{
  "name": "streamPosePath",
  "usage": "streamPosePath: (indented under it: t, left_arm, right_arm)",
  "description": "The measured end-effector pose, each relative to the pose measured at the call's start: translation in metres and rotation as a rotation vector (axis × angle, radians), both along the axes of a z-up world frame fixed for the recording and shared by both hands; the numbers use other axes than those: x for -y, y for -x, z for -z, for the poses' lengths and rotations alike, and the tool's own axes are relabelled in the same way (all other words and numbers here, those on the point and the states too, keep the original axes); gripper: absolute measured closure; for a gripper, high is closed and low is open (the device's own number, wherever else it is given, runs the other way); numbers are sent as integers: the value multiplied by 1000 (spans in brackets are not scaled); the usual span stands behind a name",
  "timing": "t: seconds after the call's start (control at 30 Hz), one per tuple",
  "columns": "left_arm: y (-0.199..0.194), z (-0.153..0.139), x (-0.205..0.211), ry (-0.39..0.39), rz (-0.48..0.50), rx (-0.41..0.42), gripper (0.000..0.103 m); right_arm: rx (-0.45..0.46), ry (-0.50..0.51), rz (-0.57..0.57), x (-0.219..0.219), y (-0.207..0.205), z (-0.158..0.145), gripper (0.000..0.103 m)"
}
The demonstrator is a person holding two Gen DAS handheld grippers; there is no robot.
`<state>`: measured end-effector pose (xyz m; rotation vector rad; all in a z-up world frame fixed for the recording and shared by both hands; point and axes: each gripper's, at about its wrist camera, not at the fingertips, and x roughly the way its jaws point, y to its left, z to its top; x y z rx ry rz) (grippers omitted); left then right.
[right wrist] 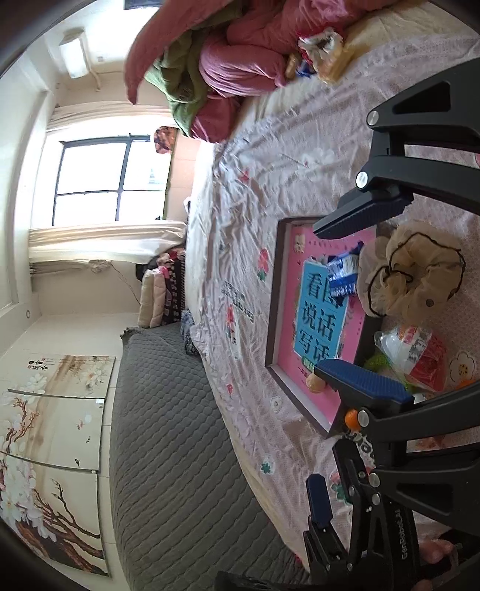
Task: Organize objects
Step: 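Move both open tools back toward the remaining items beside the box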
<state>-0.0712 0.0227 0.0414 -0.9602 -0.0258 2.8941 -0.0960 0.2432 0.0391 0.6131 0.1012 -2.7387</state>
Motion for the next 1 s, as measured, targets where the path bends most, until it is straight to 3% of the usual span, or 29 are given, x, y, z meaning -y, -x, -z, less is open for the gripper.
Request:
streamPosePath:
  t: [1.0]
  left_arm:
    - [-15,26,-10,23,33,53,37]
  right_arm:
    - [57,-48,-46,12,-39,38,36]
